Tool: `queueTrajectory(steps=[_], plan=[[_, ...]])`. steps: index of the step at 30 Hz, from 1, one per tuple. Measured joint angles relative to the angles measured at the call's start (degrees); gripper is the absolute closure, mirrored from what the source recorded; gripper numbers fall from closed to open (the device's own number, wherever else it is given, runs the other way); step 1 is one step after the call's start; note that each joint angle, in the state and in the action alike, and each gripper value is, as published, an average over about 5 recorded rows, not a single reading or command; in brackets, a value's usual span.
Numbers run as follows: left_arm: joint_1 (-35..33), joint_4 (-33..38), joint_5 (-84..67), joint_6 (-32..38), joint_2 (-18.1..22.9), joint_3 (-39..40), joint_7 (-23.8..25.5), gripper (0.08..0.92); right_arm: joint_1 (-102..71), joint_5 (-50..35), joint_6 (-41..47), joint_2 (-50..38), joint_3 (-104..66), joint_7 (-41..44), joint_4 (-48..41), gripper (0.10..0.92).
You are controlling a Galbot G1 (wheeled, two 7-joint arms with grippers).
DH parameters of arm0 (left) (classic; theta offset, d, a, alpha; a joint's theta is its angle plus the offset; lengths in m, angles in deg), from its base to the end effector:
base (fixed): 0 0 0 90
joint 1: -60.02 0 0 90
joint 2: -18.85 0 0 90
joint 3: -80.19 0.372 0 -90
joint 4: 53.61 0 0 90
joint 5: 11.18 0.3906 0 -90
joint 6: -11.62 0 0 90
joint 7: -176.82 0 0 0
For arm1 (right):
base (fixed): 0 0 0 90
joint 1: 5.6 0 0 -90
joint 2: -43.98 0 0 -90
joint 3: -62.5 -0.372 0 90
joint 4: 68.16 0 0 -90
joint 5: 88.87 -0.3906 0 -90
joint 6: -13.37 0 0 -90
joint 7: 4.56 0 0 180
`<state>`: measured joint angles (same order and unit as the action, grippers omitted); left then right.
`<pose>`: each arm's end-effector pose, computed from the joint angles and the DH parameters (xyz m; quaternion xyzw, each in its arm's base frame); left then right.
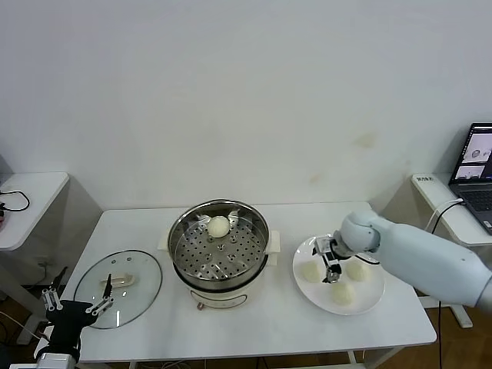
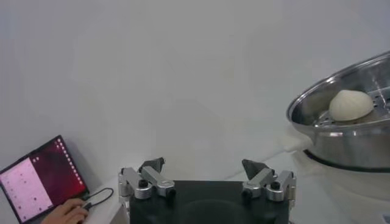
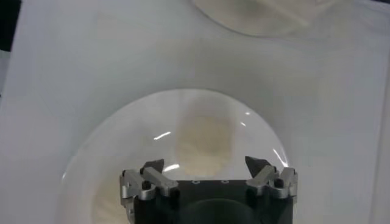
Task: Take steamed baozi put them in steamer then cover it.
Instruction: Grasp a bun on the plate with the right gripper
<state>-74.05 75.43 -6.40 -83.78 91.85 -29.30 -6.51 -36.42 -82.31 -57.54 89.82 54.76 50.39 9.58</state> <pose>0.1423 0.1336 -0.2642 0.0681 -0.9613 -0.2607 0.0568 0.5329 -0.0456 -0.2581 0.5187 -0.5258 0.5745 0.3527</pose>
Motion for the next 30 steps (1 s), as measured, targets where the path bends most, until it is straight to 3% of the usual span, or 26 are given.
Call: queueTrajectory(steps=[9, 19, 30], plan=[[0.2, -0.1, 0.0, 0.0, 0.2, 0.0, 0.0, 0.177, -1.1, 0.7, 0.2, 2.8, -0.6, -0.3, -3.6, 0.281], [0.2, 0.0, 0.0, 0.1, 0.2, -0.2, -0.1, 0.177, -0.7, 0.4, 0.6, 3.3, -0.6, 0.5, -4.3, 0.419], [0.4, 0.4, 0.0, 0.1, -0.2, -0.2, 0.0, 0.177, 8.1, -3.9, 1.8, 0.0, 3.3, 3.3, -0.3, 0.418]])
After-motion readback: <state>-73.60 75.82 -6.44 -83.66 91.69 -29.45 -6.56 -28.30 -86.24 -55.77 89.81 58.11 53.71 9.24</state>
